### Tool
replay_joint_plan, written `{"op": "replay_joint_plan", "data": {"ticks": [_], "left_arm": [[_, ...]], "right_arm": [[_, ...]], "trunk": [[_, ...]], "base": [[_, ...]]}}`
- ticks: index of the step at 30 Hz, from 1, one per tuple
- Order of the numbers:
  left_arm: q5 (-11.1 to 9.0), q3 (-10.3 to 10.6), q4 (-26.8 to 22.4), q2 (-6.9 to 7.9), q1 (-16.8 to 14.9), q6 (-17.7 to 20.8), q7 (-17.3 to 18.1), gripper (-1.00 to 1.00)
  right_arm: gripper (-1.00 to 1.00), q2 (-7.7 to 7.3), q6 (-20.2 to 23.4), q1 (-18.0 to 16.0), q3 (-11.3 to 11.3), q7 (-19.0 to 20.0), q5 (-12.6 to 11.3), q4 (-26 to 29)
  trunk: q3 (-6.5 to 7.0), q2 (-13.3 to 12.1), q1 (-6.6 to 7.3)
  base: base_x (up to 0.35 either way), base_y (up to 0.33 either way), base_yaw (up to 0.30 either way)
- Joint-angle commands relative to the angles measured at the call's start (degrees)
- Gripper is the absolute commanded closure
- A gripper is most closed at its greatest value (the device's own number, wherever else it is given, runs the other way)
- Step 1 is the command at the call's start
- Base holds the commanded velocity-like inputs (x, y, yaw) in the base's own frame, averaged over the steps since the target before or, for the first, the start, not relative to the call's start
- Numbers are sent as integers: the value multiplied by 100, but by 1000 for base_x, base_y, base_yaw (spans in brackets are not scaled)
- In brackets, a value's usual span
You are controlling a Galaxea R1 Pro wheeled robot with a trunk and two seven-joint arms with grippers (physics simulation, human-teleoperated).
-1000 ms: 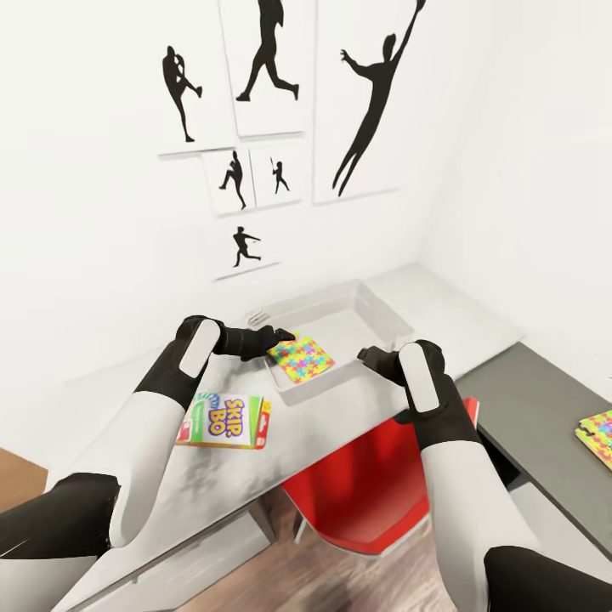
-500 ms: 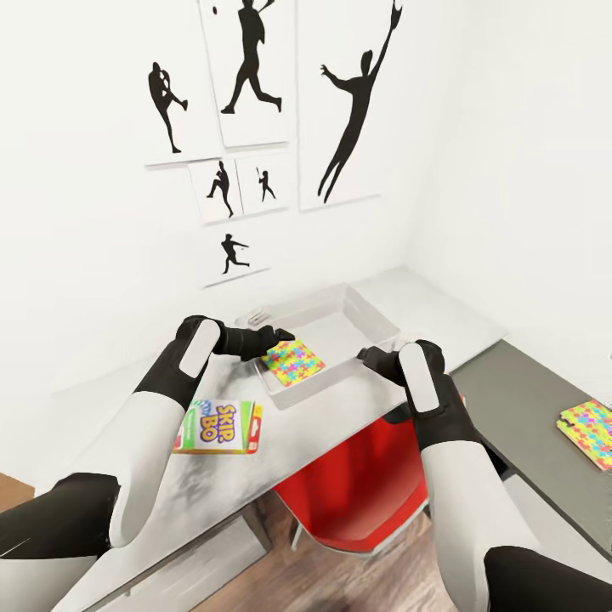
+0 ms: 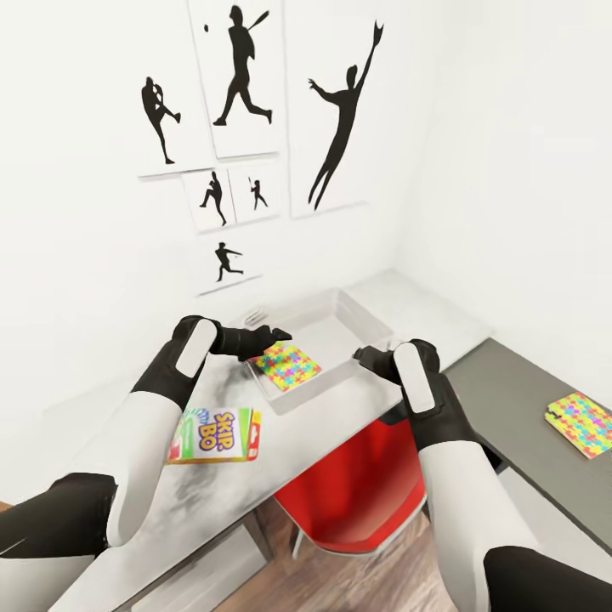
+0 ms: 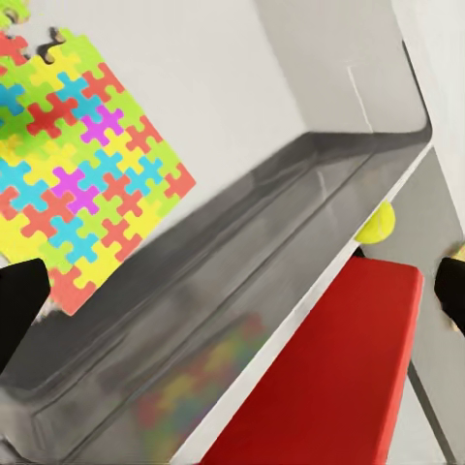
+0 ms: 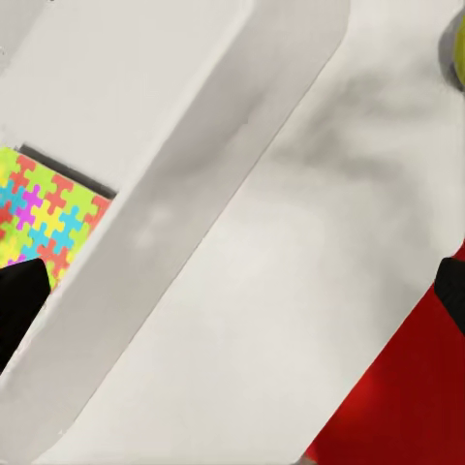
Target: Put all the toys in the child's room - the three board games (two on the bed and one on the table), the two jigsaw puzzles on the table, and the tennis ball on the table - inside the toy box on the table in the child's room.
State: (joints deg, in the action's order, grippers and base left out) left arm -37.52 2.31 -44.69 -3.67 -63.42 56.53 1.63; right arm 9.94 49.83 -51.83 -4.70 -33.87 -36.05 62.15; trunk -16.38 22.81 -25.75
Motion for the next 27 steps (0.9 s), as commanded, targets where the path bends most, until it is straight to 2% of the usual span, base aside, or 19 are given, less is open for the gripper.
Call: {"op": "replay_joint_plan", "data": {"ticks": [1,6,13,18,27], "left_arm": [[13,0,-4,26,-4,21,18,-100],[2,-2,-4,140,-4,54,21,-100],[-2,-3,-26,190,-4,72,24,-100],[-5,4,-131,231,-4,123,29,-100],[-31,7,-506,406,16,294,116,-100]], "right_arm": [[-100,6,9,-6,-4,-56,-60,4],[-100,6,9,-4,18,-55,-60,5],[-100,6,9,-5,28,-51,-60,15],[-100,6,23,3,80,-54,-61,208],[-100,6,190,132,181,-36,-68,865]], "trunk": [[-2,11,-4],[41,11,-4],[74,11,-4],[80,11,-4],[82,11,-4]], "base": [[0,228,-106],[-18,262,-103],[-73,216,-52],[-28,60,-11],[-6,13,-2]]}}
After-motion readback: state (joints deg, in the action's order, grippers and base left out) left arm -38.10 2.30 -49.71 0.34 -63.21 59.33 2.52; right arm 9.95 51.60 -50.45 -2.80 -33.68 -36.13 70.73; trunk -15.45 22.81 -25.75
